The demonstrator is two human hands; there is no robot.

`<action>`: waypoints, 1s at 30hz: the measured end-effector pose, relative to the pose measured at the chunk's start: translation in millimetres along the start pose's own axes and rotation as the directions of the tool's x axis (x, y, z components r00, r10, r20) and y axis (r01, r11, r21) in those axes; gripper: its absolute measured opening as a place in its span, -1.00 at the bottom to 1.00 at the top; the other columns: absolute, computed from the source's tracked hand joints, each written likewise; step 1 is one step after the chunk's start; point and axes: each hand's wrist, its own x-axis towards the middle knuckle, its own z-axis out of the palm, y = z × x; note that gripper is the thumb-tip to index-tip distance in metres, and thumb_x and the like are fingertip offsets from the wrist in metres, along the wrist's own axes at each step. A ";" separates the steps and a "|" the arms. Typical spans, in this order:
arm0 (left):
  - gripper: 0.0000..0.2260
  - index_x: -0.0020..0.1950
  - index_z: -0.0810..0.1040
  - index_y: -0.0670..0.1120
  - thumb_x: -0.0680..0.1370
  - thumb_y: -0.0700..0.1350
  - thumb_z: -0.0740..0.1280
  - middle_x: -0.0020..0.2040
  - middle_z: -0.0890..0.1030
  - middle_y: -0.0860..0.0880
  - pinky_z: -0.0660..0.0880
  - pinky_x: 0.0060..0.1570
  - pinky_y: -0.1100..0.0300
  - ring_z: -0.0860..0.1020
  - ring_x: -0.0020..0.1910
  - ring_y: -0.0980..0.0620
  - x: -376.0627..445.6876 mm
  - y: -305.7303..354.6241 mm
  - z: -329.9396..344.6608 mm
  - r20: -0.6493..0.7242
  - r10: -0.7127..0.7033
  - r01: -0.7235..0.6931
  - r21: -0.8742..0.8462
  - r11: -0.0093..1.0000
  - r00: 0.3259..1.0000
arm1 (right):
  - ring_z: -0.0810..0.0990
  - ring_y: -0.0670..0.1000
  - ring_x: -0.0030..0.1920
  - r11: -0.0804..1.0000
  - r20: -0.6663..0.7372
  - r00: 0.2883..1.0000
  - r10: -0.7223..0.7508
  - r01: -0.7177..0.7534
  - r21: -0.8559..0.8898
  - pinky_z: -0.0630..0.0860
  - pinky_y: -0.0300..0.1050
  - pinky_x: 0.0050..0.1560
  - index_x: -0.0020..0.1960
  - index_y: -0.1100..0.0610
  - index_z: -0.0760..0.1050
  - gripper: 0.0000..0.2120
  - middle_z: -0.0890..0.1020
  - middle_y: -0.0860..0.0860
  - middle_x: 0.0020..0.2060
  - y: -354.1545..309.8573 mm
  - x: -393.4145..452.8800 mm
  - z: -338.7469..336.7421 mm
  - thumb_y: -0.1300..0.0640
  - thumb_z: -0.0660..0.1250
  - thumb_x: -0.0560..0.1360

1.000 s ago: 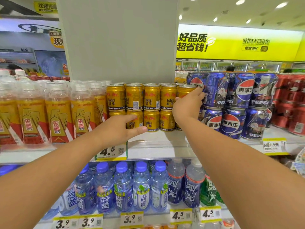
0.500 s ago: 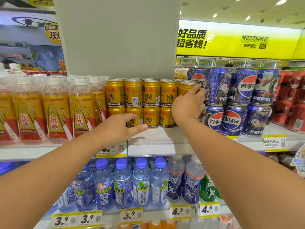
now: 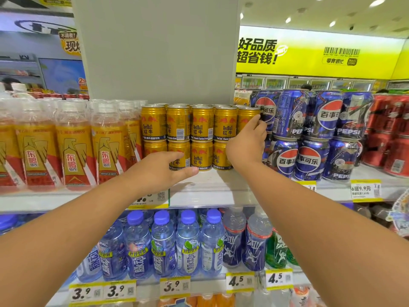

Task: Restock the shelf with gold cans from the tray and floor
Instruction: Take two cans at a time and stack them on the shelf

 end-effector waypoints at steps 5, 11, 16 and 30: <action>-0.09 0.55 0.25 0.14 0.30 0.58 0.09 0.54 0.30 0.10 0.32 0.42 -0.01 0.30 0.49 0.02 0.3 -4.1 -1.3 0.040 -0.018 0.012 0.131 0.991 0.999 | -0.07 0.21 0.57 0.997 0.168 0.986 -0.019 0.005 0.081 0.06 0.09 0.54 0.59 0.22 -0.23 -0.22 -0.12 0.18 0.58 10.0 -18.7 -6.5 0.14 0.20 0.58; -0.16 0.56 0.24 0.13 0.38 0.52 0.11 0.55 0.29 0.07 0.30 0.40 0.04 0.30 0.49 0.00 -2.1 -5.6 -1.0 0.056 -0.026 0.015 0.186 0.982 0.998 | 0.23 0.19 0.45 0.984 0.330 0.928 -0.175 0.150 0.101 0.29 0.12 0.43 0.49 0.18 0.17 -0.44 0.22 0.19 0.45 30.5 -37.5 -13.1 0.06 0.25 0.56; -0.16 0.56 0.24 0.11 0.38 0.52 0.11 0.55 0.28 0.06 0.30 0.39 0.04 0.29 0.49 -0.02 -5.2 -5.0 -2.3 0.066 -0.024 0.010 0.200 0.980 0.998 | 0.46 0.14 0.19 0.964 0.383 0.886 -0.261 0.259 0.058 0.42 -0.05 0.11 0.22 0.13 0.46 -0.72 0.45 0.14 0.19 41.2 -36.7 -35.0 0.02 0.26 0.57; -0.19 0.58 0.17 0.14 0.42 0.51 0.12 0.59 0.18 0.06 0.21 0.48 0.00 0.18 0.55 -0.01 -28.9 11.0 4.5 0.111 0.068 -0.109 0.425 0.899 0.992 | -0.14 0.02 0.59 0.816 0.716 0.620 -0.321 0.565 -0.123 -0.08 0.03 0.53 0.62 0.02 -0.05 -0.24 -0.04 -0.02 0.61 35.7 -71.6 -73.5 -0.34 0.06 0.58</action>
